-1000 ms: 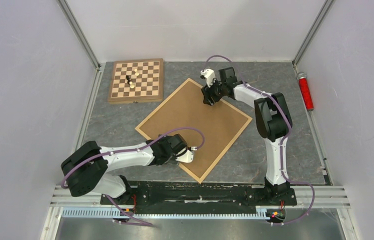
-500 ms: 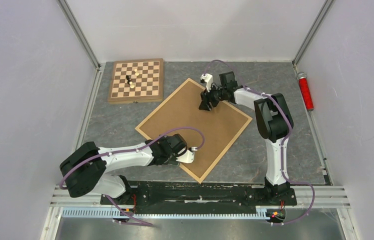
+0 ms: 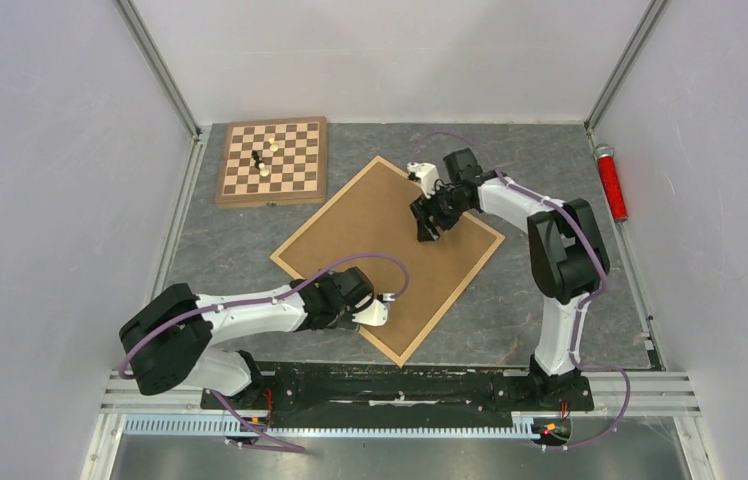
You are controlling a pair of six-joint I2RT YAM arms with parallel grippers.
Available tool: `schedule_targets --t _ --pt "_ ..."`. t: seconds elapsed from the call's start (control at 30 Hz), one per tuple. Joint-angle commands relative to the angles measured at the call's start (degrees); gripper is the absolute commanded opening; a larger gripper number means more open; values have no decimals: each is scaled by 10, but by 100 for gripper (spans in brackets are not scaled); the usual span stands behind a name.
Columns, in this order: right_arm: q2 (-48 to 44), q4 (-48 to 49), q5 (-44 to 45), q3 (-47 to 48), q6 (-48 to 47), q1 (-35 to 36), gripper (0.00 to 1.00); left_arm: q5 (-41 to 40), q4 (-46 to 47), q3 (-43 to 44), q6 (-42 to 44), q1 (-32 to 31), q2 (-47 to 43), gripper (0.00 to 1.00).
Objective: Put the photo into the frame
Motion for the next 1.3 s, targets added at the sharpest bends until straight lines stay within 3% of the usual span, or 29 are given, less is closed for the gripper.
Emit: schedule_targets --t 0.0,0.37,0.73,1.27 --pt "-67 -75 82 -41 4 -41 71 48 18 -2 -16 5 -3 80" --pt "-178 -11 131 -157 -55 -117 74 54 26 3 -18 6 7 80" --pt "-143 -1 95 -161 -66 -160 73 50 19 9 -18 5 10 80" --pt "-132 14 23 -211 -46 -161 70 49 26 7 -20 5 15 80"
